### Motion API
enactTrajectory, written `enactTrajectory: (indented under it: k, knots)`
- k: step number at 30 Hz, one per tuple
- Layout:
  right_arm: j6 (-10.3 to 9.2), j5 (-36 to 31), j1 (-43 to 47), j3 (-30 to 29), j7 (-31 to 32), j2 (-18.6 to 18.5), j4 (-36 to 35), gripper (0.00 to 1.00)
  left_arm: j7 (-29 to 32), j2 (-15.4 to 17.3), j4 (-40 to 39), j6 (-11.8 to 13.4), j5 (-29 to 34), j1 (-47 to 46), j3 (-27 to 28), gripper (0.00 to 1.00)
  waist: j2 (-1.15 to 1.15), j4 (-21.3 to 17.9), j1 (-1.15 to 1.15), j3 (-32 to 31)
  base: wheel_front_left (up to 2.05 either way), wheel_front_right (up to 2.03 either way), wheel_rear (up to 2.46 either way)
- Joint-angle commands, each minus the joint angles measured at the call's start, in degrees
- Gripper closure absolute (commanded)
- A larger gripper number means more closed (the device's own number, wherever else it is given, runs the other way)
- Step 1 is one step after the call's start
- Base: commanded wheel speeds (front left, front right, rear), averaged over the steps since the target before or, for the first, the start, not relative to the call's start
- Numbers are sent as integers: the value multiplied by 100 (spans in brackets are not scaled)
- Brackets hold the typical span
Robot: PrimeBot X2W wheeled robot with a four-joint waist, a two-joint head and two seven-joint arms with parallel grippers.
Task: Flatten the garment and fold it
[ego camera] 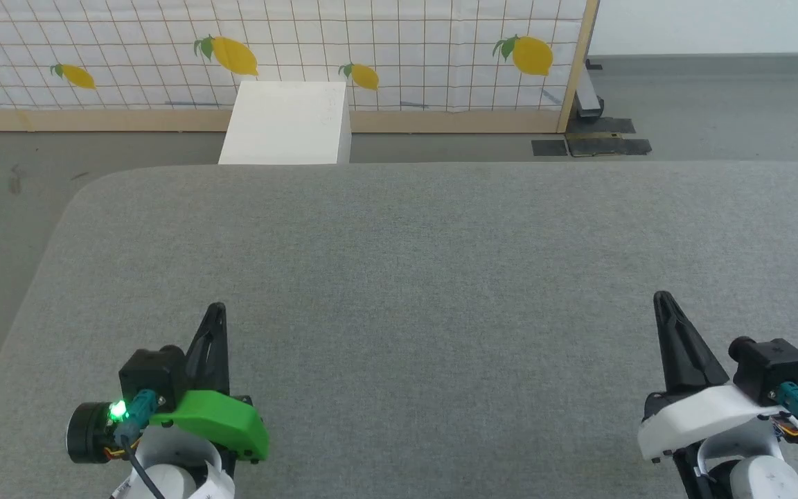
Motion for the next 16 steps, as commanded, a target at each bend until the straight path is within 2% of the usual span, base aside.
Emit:
enactTrajectory:
  k: [1, 16]
  knots:
    - [-4, -58, 95, 20, 29, 8, -51, 100, 28, -46, -37, -45, 136, 106, 42, 100, 0, -1, 0, 0, 0, 0, 0]
    - [-5, -219, 119, 67, 175, 11, -178, 100, 178, -166, -149, -93, 370, 159, 180, 100, 0, -9, 0, -2, 0, 0, 0]
